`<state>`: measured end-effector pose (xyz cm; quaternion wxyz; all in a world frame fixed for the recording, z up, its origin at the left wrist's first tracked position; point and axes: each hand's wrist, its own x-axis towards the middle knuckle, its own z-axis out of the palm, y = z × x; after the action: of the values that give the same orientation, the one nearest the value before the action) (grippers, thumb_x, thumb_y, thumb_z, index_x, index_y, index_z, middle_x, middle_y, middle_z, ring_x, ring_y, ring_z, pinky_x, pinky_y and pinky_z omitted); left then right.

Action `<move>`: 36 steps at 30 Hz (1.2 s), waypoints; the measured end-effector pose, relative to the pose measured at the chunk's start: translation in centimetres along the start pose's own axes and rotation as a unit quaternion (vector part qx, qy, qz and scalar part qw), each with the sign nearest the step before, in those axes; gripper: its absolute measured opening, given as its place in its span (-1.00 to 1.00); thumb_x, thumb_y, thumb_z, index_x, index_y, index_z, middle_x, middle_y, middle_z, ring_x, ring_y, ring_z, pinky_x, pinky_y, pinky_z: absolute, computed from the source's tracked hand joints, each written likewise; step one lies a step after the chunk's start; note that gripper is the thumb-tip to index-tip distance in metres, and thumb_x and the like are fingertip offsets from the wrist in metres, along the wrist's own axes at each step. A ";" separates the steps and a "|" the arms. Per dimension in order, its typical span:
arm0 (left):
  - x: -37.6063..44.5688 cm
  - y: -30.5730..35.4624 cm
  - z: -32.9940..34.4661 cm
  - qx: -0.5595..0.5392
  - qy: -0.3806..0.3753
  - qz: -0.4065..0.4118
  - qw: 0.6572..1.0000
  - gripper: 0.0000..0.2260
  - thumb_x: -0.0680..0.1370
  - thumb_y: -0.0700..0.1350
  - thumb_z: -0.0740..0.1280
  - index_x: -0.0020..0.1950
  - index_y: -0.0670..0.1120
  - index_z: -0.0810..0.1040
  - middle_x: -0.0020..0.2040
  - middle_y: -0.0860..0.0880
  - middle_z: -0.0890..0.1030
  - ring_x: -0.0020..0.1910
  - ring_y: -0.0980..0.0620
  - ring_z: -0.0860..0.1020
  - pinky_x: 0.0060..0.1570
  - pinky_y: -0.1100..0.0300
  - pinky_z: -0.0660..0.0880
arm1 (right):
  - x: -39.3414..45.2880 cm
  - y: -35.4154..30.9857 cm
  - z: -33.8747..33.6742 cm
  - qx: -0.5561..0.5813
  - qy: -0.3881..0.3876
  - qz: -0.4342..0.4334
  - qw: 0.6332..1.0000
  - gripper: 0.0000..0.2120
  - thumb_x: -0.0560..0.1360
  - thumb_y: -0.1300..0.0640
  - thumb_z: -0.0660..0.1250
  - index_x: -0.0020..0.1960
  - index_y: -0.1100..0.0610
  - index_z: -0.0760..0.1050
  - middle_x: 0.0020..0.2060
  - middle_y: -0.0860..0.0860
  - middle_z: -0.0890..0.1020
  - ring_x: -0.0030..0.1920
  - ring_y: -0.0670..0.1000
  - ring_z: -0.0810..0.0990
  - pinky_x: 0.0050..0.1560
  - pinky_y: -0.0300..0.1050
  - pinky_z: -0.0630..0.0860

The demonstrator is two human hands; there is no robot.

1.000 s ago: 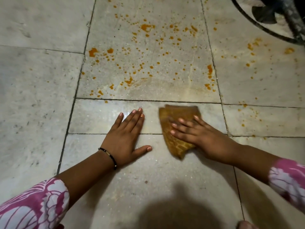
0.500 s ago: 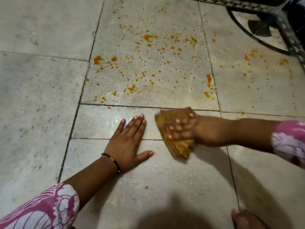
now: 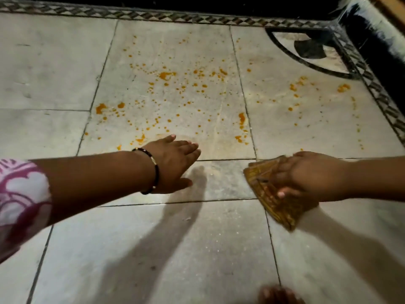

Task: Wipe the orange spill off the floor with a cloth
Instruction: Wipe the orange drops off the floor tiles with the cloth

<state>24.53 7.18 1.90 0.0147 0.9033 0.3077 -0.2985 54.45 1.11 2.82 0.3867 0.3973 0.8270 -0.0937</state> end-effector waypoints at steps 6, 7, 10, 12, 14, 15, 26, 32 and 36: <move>2.8 2.8 1.4 -0.043 -0.051 -0.033 0.997 -0.27 0.56 0.33 -0.11 0.54 -0.08 -0.28 0.55 -0.05 -0.29 0.53 0.02 -0.24 0.47 0.05 -0.22 | 4.5 -3.0 9.5 0.218 0.163 0.174 0.946 -0.22 0.45 -0.41 -0.30 0.55 -0.01 -0.05 0.54 0.11 -0.02 0.51 0.27 -0.13 0.37 0.41 0.07; 3.4 4.0 2.5 -0.060 -0.032 -0.027 0.997 -0.22 0.51 0.39 -0.20 0.54 -0.09 -0.28 0.55 -0.06 -0.29 0.51 0.03 -0.27 0.46 0.06 -0.24 | 4.7 -4.3 10.0 0.229 0.199 0.166 0.938 -0.28 0.48 -0.40 -0.20 0.54 -0.07 -0.06 0.55 0.07 0.00 0.50 0.30 -0.10 0.37 0.41 0.06; 5.8 7.3 5.2 -0.128 0.072 -0.029 0.989 -0.13 0.48 0.43 -0.28 0.55 -0.16 0.04 0.56 -0.15 0.06 0.54 -0.09 -0.02 0.46 0.02 -0.09 | 3.5 -7.9 11.0 0.210 0.264 0.106 0.935 -0.23 0.38 -0.48 0.04 0.51 -0.23 -0.02 0.52 0.01 0.16 0.48 0.31 0.06 0.34 0.38 0.05; 7.0 9.3 6.2 -0.194 0.107 -0.070 0.973 -0.20 0.53 0.38 -0.16 0.51 -0.20 0.19 0.52 -0.18 0.20 0.50 -0.12 0.08 0.39 -0.06 -0.01 | 2.0 -8.3 12.6 0.212 0.278 0.100 0.932 -0.26 0.32 -0.43 0.15 0.46 -0.25 0.15 0.48 -0.01 0.26 0.47 0.25 0.12 0.33 0.36 0.10; 7.9 11.4 7.2 -0.243 0.148 -0.115 0.952 -0.22 0.54 0.36 -0.11 0.52 -0.21 0.16 0.53 -0.18 0.14 0.51 -0.10 0.04 0.40 -0.09 -0.04 | 0.6 -6.7 14.5 0.230 0.277 0.145 0.922 -0.31 0.30 -0.30 0.21 0.42 -0.23 0.25 0.45 0.00 0.33 0.48 0.22 0.13 0.35 0.35 0.13; 8.1 12.3 7.6 -0.253 0.165 -0.135 0.944 -0.22 0.53 0.36 -0.08 0.53 -0.21 0.13 0.54 -0.16 0.11 0.52 -0.08 0.02 0.42 -0.12 -0.04 | 0.3 -5.5 15.4 0.235 0.274 0.182 0.915 -0.32 0.32 -0.26 0.20 0.43 -0.20 0.24 0.44 0.01 0.34 0.48 0.23 0.11 0.37 0.36 0.13; 8.1 13.4 8.0 -0.269 0.207 -0.170 0.925 -0.24 0.50 0.31 0.03 0.54 -0.17 0.12 0.56 -0.11 0.09 0.54 -0.03 0.04 0.46 -0.16 0.01 | 4.2 -6.0 12.1 0.213 0.300 0.146 0.918 -0.27 0.42 -0.28 0.12 0.51 0.00 0.13 0.50 -0.01 0.19 0.50 0.05 0.12 0.43 0.25 -0.02; 8.2 13.5 8.0 -0.259 0.203 -0.171 0.929 -0.23 0.50 0.32 0.02 0.55 -0.16 0.11 0.56 -0.10 0.09 0.54 -0.02 0.02 0.47 -0.14 -0.02 | -1.6 -0.9 18.8 0.292 0.269 0.305 0.866 -0.26 0.42 -0.31 0.06 0.52 -0.04 0.07 0.51 -0.01 0.16 0.50 0.02 0.07 0.47 0.19 -0.11; 8.1 13.5 7.7 -0.254 0.191 -0.178 0.931 -0.23 0.50 0.32 0.02 0.55 -0.16 0.10 0.56 -0.10 0.08 0.54 -0.02 0.01 0.47 -0.13 -0.04 | 3.6 1.1 13.8 0.303 0.269 0.350 0.845 -0.12 0.38 -0.48 -0.05 0.55 -0.03 -0.04 0.55 -0.05 -0.03 0.53 0.02 -0.10 0.43 0.15 -0.33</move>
<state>33.14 -0.97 -11.00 0.1315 0.8396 0.5263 -0.0297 61.63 -2.39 -9.02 0.0170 0.7675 0.6349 -0.0876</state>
